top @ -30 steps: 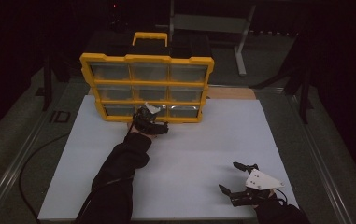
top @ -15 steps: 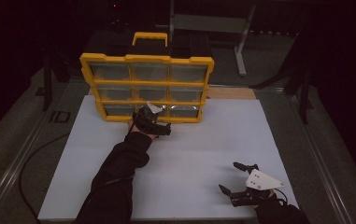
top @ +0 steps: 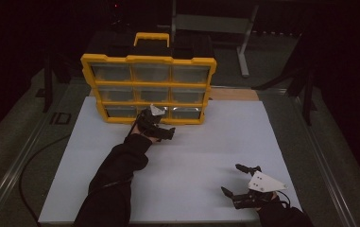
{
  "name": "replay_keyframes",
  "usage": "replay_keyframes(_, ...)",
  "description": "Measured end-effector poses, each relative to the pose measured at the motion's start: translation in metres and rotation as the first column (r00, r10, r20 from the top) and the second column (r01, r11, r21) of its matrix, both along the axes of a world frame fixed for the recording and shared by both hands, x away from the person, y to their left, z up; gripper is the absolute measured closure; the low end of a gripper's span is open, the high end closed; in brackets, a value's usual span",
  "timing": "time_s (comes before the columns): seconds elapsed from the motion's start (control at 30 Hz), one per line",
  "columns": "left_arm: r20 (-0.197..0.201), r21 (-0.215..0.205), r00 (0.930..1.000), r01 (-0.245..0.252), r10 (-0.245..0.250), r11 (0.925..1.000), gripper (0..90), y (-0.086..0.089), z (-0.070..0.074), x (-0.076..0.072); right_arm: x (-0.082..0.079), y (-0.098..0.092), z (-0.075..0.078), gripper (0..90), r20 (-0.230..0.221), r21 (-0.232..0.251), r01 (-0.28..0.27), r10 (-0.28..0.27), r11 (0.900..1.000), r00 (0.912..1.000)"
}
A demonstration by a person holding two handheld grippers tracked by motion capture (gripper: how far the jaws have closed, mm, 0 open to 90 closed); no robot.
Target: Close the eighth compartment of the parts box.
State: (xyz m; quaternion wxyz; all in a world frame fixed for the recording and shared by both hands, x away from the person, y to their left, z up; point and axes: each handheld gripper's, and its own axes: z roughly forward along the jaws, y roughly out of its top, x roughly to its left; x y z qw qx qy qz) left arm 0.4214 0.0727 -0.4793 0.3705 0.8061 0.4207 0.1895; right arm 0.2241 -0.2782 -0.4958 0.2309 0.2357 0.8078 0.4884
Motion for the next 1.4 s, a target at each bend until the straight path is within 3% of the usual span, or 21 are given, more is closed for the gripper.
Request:
replay_keyframes(0.33,0.019,-0.025,0.9975,0.069,-0.069,0.9973,0.0,0.004,0.007,-0.009,0.0,0.0,-0.001,8.9,-0.003,-0.002,-0.001,0.001,1.0,1.0)
replay_keyframes(0.6,0.021,-0.039,0.9901,0.14,-0.139,0.9894,0.0,0.005,0.009,-0.02,0.0,0.0,-0.001,8.9,-0.001,-0.004,-0.001,0.001,1.0,1.0)
replay_keyframes(0.73,0.038,-0.04,0.988,0.151,-0.15,0.9877,0.0,0.006,0.013,-0.027,0.0,0.0,0.0,8.9,0.0,-0.004,-0.002,0.002,1.0,1.0)
replay_keyframes(0.9,0.037,-0.08,0.984,0.177,-0.174,0.981,0.0,0.011,0.018,-0.038,0.0,0.0,0.0,8.9,0.003,-0.005,-0.002,0.002,1.0,1.0)
replay_keyframes(1.03,0.063,-0.048,0.9794,0.195,-0.192,0.9797,0.0,0.013,0.02,-0.046,0.0,0.001,-0.001,8.9,0.0,-0.007,-0.002,0.002,1.0,1.0)
replay_keyframes(1.1,0.059,-0.05,0.978,0.203,-0.2,0.9778,0.0,0.016,0.022,-0.049,0.0,0.001,0.0,8.9,0.002,-0.008,-0.004,0.004,1.0,1.0)
replay_keyframes(1.4,0.058,-0.046,0.9807,0.189,-0.186,0.9809,0.0,0.028,0.019,-0.058,0.0,0.001,-0.001,8.9,0.0,-0.01,-0.006,0.006,1.0,1.0)
